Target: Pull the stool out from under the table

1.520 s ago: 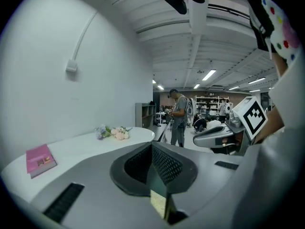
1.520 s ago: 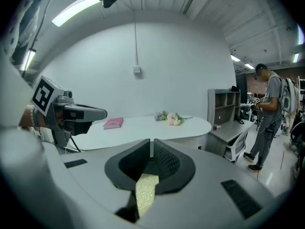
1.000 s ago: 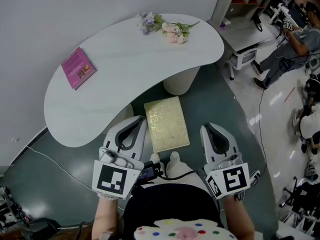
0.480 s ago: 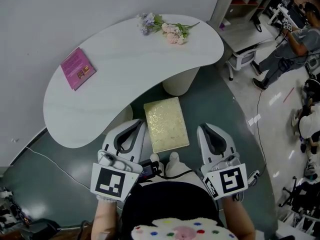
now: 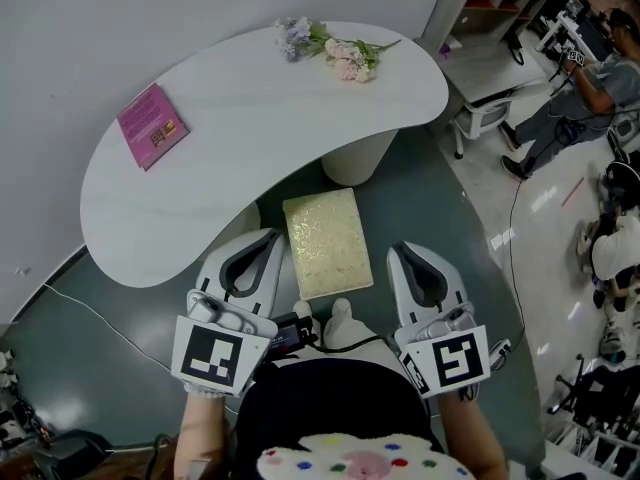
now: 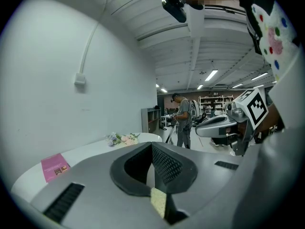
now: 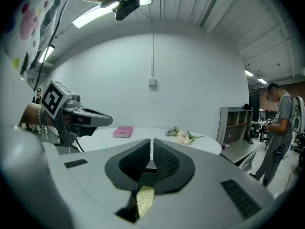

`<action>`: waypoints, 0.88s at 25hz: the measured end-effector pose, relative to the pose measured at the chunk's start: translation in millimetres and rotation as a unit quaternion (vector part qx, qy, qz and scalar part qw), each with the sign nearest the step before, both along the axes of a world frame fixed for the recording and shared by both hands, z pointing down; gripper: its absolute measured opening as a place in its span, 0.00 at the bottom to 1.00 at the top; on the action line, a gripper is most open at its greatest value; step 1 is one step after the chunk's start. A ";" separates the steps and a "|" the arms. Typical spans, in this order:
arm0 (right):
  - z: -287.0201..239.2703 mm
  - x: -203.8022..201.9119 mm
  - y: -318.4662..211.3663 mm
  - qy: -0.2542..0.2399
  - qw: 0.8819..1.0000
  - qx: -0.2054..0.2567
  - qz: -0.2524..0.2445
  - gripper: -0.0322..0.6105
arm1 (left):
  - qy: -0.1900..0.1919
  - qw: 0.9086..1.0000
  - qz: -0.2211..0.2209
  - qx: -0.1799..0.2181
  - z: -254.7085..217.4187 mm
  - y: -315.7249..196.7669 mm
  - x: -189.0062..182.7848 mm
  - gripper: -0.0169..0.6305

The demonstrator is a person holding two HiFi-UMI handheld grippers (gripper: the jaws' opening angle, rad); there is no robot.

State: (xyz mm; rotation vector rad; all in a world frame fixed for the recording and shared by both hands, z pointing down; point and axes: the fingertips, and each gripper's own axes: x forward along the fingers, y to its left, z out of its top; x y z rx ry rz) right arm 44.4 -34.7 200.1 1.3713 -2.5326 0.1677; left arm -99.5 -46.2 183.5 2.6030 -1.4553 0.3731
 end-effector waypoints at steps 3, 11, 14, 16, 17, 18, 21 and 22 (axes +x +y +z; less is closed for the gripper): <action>-0.1 -0.5 0.2 0.003 1.000 0.001 -0.003 0.12 | 0.001 1.000 -0.001 0.002 0.3 0.7 0.3 0.05; 0.1 -1.0 -1.4 0.000 1.000 0.002 -0.005 0.12 | 0.003 1.000 -0.002 0.003 2.2 1.1 -0.5 0.05; 1.1 -0.9 -1.0 0.002 1.000 0.001 -0.005 0.12 | 0.002 1.000 -0.002 0.001 4.4 2.7 -1.0 0.05; 1.1 -1.1 -0.9 0.003 1.000 0.002 -0.005 0.12 | 0.003 1.000 -0.004 0.000 4.9 3.4 -1.4 0.05; 0.2 -1.5 -1.2 0.001 1.000 0.002 -0.004 0.12 | 0.004 1.000 -0.004 0.000 4.9 3.8 -1.4 0.05; -1.1 -2.1 -1.7 -0.003 1.000 0.003 -0.002 0.12 | 0.005 1.000 -0.004 -0.001 5.0 4.3 -1.2 0.05; -0.2 -2.0 -1.2 0.001 1.000 0.002 -0.005 0.12 | 0.005 1.000 -0.004 -0.003 6.2 5.1 0.2 0.05; 0.4 -1.7 -1.1 0.004 1.000 0.001 -0.007 0.12 | 0.005 1.000 -0.004 -0.003 6.2 4.9 0.7 0.05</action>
